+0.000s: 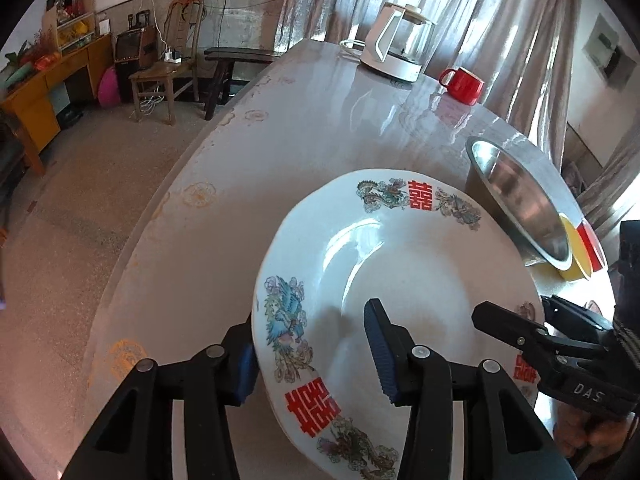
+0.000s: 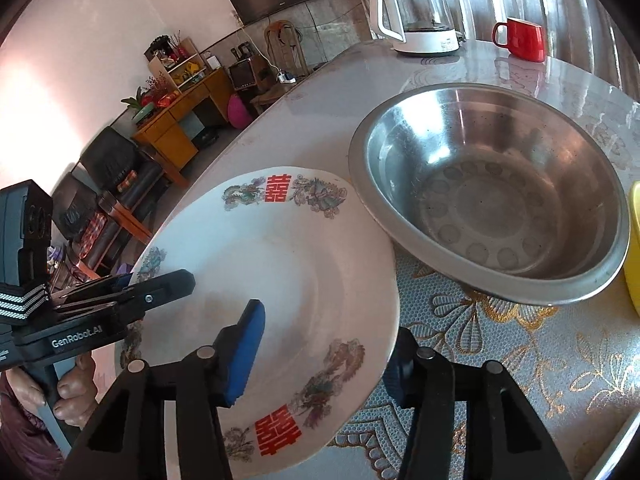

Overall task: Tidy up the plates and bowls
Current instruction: 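Grasp the rim of the red-character plate with the left gripper and lift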

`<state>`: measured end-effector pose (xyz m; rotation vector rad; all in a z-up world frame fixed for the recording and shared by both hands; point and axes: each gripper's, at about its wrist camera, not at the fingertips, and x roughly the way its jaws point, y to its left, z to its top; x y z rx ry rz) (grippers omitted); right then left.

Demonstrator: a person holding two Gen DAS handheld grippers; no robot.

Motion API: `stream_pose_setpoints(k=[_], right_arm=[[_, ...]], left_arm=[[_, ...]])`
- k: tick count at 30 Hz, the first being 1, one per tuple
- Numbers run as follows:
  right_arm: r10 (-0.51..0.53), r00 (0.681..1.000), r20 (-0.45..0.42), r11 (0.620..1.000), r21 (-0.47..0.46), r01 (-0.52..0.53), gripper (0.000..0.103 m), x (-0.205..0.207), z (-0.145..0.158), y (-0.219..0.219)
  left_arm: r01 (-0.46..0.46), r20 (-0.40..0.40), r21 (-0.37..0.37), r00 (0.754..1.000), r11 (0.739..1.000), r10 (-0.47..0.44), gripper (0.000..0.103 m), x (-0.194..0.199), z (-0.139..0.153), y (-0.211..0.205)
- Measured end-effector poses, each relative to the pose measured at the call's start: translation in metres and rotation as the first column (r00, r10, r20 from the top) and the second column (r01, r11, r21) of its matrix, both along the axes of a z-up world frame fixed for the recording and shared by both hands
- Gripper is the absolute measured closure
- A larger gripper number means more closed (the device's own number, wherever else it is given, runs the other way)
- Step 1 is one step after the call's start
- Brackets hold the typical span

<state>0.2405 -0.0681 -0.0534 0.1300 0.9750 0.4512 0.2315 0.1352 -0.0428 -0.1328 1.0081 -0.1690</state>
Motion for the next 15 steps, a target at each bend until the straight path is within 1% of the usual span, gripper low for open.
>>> stream_pose_setpoints(k=[2, 5, 10, 11, 12, 13, 15], right_arm=[[0.009, 1.000, 0.019, 0.999, -0.031, -0.008, 0.050, -0.002, 0.000, 0.003], [0.009, 1.000, 0.027, 0.999, -0.044, -0.007, 0.050, -0.002, 0.002, 0.005], [-0.006, 0.999, 0.038, 0.999, -0.035, 0.007, 0.050, -0.007, 0.005, 0.004], [-0.002, 0.999, 0.042, 0.999, -0.032, 0.003, 0.051, -0.008, 0.006, 0.003], [0.005, 0.999, 0.047, 1.000, -0.031, -0.004, 0.056, -0.010, 0.008, 0.002], [0.020, 0.998, 0.051, 0.999, -0.026, -0.019, 0.056, -0.013, 0.010, 0.003], [0.035, 0.998, 0.044, 0.999, 0.001, -0.035, 0.057, -0.019, 0.012, 0.002]], left_arm=[[-0.008, 0.001, -0.003, 1.000, 1.000, 0.008, 0.056, 0.001, -0.001, 0.001], [-0.019, -0.010, -0.023, 1.000, 1.000, 0.019, 0.056, -0.001, 0.001, 0.003], [-0.004, 0.042, -0.029, 0.999, 1.000, 0.005, 0.056, -0.015, 0.016, 0.003], [0.000, 0.051, -0.034, 0.999, 0.999, 0.002, 0.057, -0.018, 0.019, 0.003], [0.010, 0.055, -0.039, 0.998, 0.999, -0.007, 0.059, -0.022, 0.020, 0.003], [0.021, 0.062, -0.038, 0.998, 0.999, -0.019, 0.060, -0.025, 0.020, 0.001], [0.043, 0.069, 0.005, 0.997, 0.999, -0.043, 0.062, -0.031, 0.018, -0.006]])
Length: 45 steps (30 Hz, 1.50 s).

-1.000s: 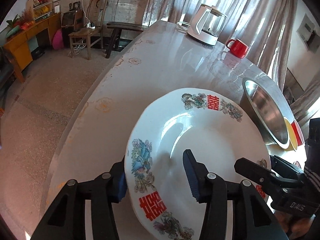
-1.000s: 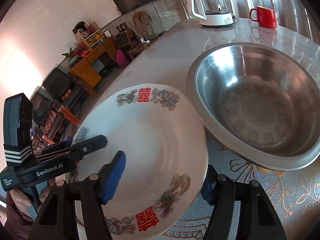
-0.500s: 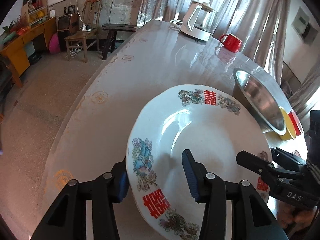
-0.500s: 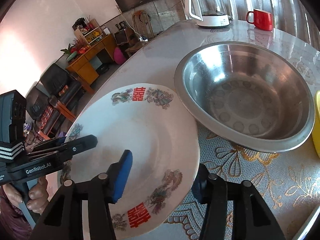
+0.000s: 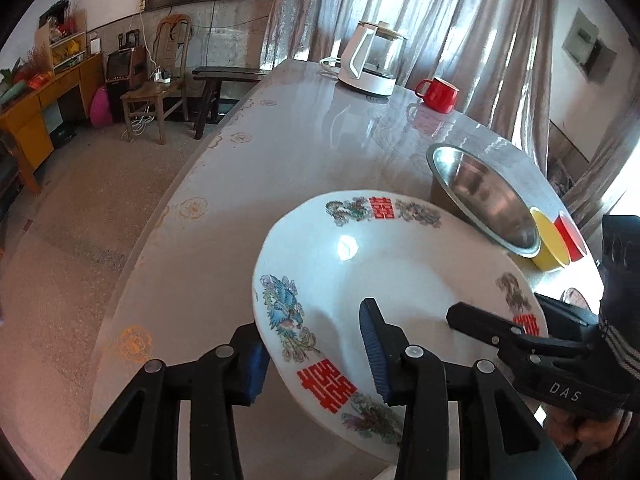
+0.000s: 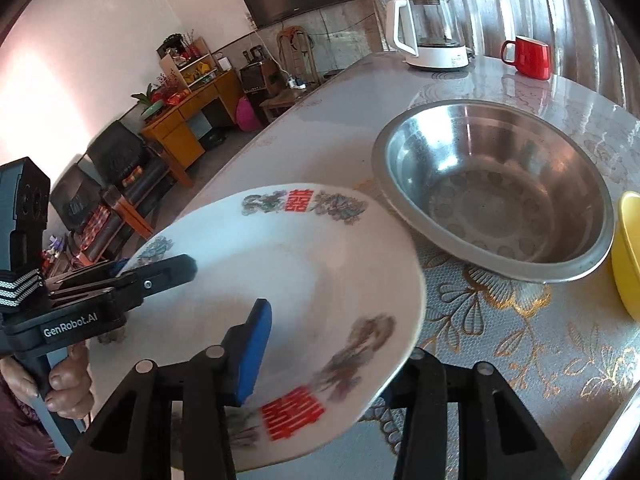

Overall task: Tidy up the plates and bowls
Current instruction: 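Grasp the rim of the red-character plate with the left gripper and lift, then lower the red-character plate onto the purple-flowered plate and open the left gripper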

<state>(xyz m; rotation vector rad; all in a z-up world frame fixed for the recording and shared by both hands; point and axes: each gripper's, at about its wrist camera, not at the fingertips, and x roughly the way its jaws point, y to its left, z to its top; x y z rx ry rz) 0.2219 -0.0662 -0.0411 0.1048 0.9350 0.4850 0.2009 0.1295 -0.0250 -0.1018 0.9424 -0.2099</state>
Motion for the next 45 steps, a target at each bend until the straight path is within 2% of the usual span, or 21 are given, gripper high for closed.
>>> stream_pose_setpoints(k=[2, 5, 17, 31, 38, 45], right_arm=[[-0.011, 1.000, 0.020, 0.999, -0.030, 0.011, 0.058, -0.003, -0.001, 0.001], [-0.020, 1.000, -0.016, 1.000, -0.006, 0.019, 0.062, -0.002, -0.010, -0.004], [-0.013, 1.000, 0.015, 1.000, -0.002, 0.013, 0.063, -0.010, -0.008, -0.004], [0.001, 0.994, 0.114, 1.000, 0.014, -0.003, 0.063, -0.046, 0.019, -0.008], [-0.039, 0.988, 0.148, 0.998, 0.056, 0.031, 0.063, -0.079, 0.037, -0.035], [-0.148, 0.974, 0.170, 0.988, 0.075, 0.137, 0.062, -0.128, 0.051, -0.095]], left_arm=[[0.002, 0.001, 0.041, 1.000, 0.999, -0.002, 0.065, -0.003, -0.005, -0.004], [0.005, 0.002, 0.026, 1.000, 1.000, -0.006, 0.067, -0.004, -0.007, -0.003], [0.006, 0.066, 0.026, 0.998, 1.000, -0.008, 0.067, -0.021, 0.003, -0.003], [0.003, 0.195, 0.012, 0.981, 1.000, -0.005, 0.066, -0.073, 0.041, -0.007], [0.088, 0.247, -0.013, 0.965, 0.996, -0.082, 0.064, -0.105, 0.064, -0.041], [0.240, 0.245, -0.050, 0.944, 0.970, -0.221, 0.061, -0.127, 0.070, -0.108]])
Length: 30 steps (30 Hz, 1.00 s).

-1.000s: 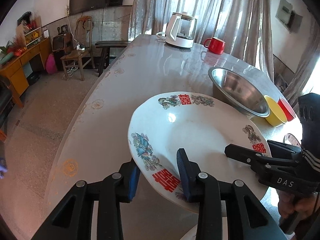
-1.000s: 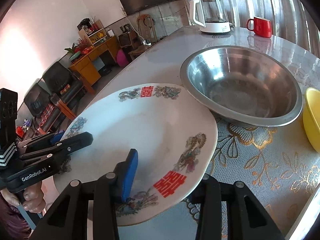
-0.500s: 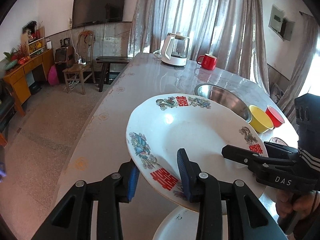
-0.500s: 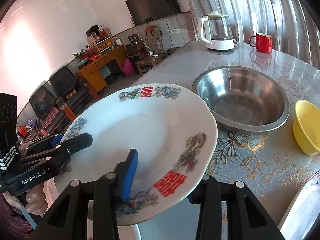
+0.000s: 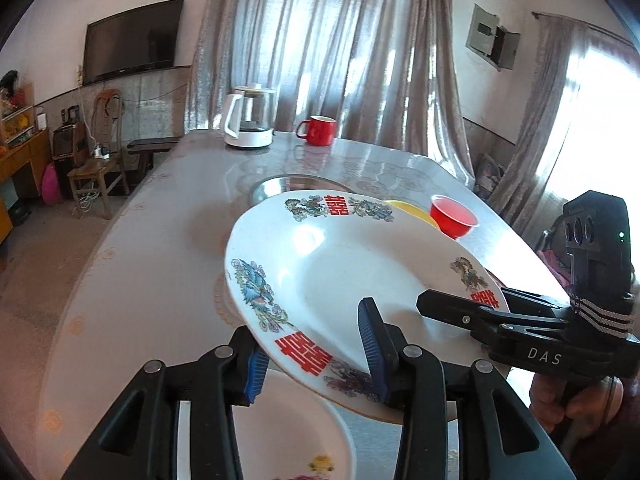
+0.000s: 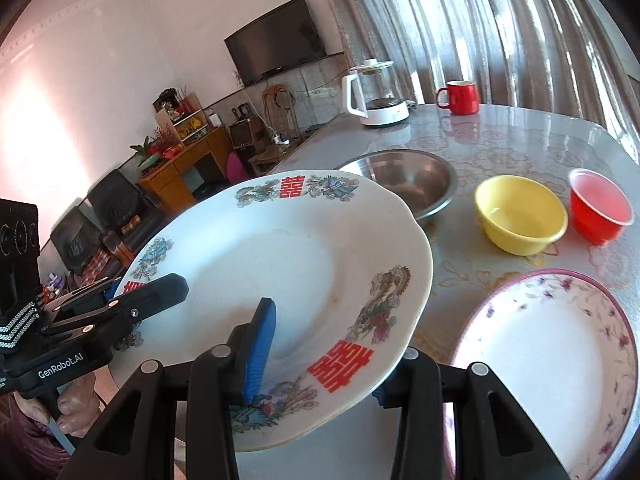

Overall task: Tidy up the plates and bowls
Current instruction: 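Lower the red-character plate onto the purple-flowered plate and open the left gripper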

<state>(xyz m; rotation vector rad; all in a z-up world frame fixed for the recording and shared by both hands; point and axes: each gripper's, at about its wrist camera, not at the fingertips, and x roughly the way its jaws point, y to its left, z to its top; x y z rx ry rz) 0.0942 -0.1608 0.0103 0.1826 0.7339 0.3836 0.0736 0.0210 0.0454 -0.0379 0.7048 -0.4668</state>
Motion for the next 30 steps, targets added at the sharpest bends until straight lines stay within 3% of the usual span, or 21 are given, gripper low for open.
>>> stream_pose_setpoints(k=[6, 14, 23, 30], right_arm=[[-0.114, 0.993, -0.016, 0.993, -0.015, 0.114, 0.062, -0.036, -0.002, -0.053], [-0.262, 0.961, -0.083, 0.965, -0.020, 0.262, 0.062, -0.062, -0.023, -0.113], [-0.378, 0.917, -0.127, 0.926, -0.050, 0.375, 0.062, -0.074, -0.038, -0.154], [-0.416, 0.900, -0.133, 0.909, -0.100, 0.405, 0.059, -0.075, -0.043, -0.161]], left_arm=[[0.115, -0.055, 0.004, 0.992, 0.993, -0.114, 0.059, -0.010, -0.012, -0.064], [0.217, -0.167, 0.004, 0.963, 0.976, -0.214, 0.059, -0.004, -0.035, -0.131], [0.268, -0.247, -0.003, 0.933, 0.964, -0.260, 0.058, 0.003, -0.057, -0.166], [0.262, -0.246, 0.025, 0.937, 0.965, -0.248, 0.057, 0.007, -0.064, -0.172]])
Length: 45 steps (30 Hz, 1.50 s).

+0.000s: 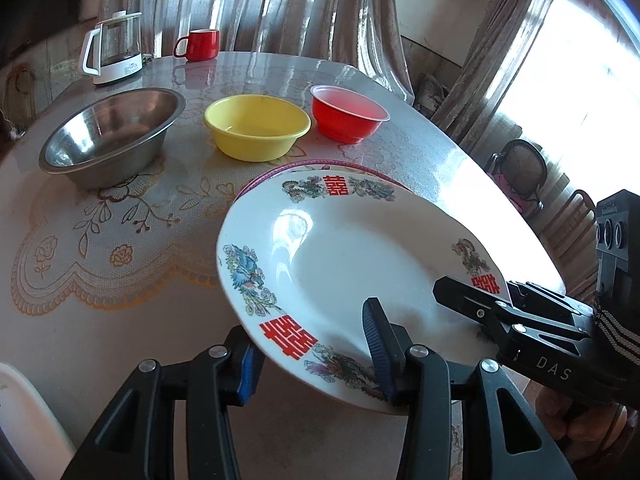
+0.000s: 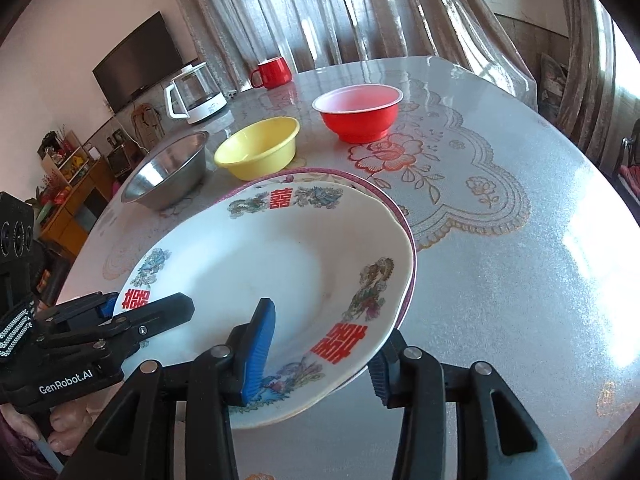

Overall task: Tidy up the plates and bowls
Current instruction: 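Lower the red-character plate onto the purple-flowered plate and open the left gripper, then move the left gripper to the rim of the Rose Garden plate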

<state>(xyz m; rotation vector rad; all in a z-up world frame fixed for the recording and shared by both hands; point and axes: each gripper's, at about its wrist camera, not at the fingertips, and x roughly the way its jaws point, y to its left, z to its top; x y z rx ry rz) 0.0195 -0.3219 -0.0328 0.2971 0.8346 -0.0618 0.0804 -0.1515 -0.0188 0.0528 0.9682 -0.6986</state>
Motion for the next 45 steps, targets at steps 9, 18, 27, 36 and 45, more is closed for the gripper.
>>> stream_pose_setpoints(k=[9, 18, 27, 36, 45], right_arm=[[-0.025, 1.000, 0.006, 1.000, -0.002, 0.025, 0.059, -0.009, 0.003, -0.008], [-0.052, 0.997, 0.065, 0.999, -0.013, 0.053, 0.059, -0.021, 0.019, -0.018], [-0.104, 0.993, 0.052, 0.993, -0.043, 0.106, 0.059, 0.019, 0.010, -0.033], [-0.096, 0.995, 0.028, 0.992, -0.073, 0.098, 0.059, 0.032, -0.001, -0.027], [-0.116, 0.993, 0.020, 0.989, -0.087, 0.117, 0.058, 0.030, 0.000, -0.023]], left_arm=[[0.029, -0.004, -0.004, 1.000, 1.000, -0.029, 0.054, -0.003, -0.002, 0.000], [0.059, 0.009, -0.008, 0.998, 0.998, -0.059, 0.050, -0.016, 0.002, 0.017], [-0.071, -0.004, -0.078, 0.997, 0.994, 0.071, 0.038, 0.010, 0.009, 0.036], [-0.032, -0.018, -0.088, 0.999, 0.996, 0.031, 0.032, 0.014, 0.003, 0.012], [-0.037, -0.005, -0.067, 0.999, 0.997, 0.037, 0.032, 0.006, 0.002, 0.015]])
